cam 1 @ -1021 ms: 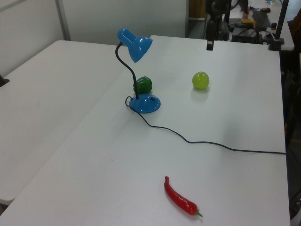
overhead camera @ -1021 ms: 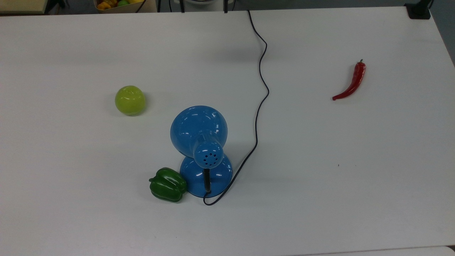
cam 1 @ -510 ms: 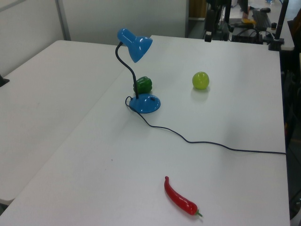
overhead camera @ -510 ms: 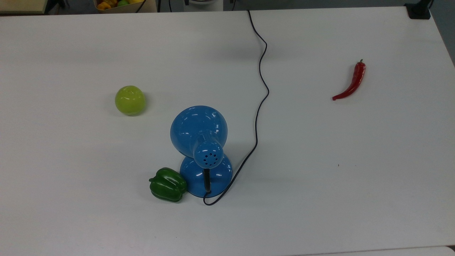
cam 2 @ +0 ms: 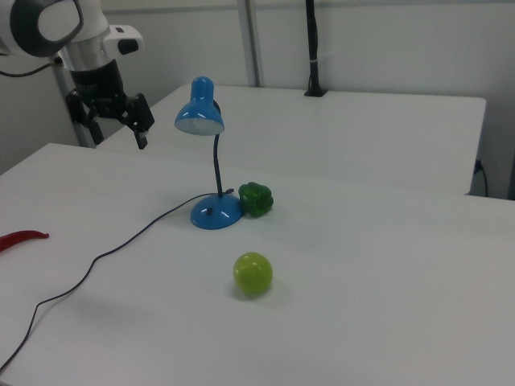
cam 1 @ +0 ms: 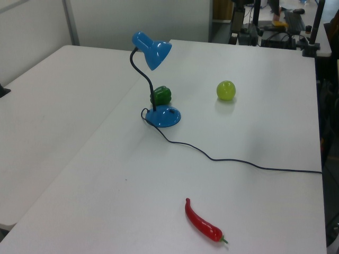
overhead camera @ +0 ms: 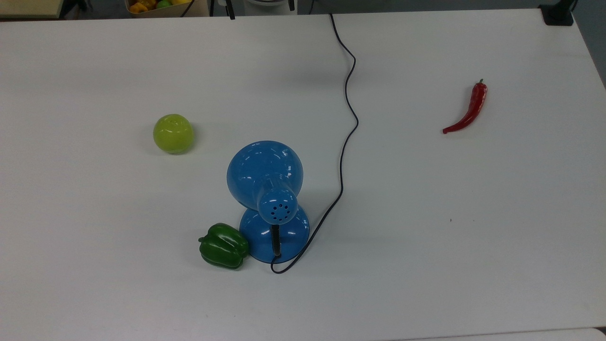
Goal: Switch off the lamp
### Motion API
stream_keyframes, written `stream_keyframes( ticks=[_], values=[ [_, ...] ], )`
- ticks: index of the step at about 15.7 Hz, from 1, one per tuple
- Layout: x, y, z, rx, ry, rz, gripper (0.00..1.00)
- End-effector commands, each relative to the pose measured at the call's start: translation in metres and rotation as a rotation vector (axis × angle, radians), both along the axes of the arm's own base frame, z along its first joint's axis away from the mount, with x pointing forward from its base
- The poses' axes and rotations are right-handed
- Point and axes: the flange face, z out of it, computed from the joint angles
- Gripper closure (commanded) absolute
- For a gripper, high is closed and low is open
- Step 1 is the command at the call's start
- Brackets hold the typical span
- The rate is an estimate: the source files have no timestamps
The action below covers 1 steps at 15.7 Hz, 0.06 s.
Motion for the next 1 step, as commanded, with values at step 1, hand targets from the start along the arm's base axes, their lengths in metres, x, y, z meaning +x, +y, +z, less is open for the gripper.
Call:
stream_keyframes(
  ticks=[1],
  values=[
    [-0.0009, 0.0102, -0.0018, 0.023, -0.015, 0.04, 0.0]
  ],
)
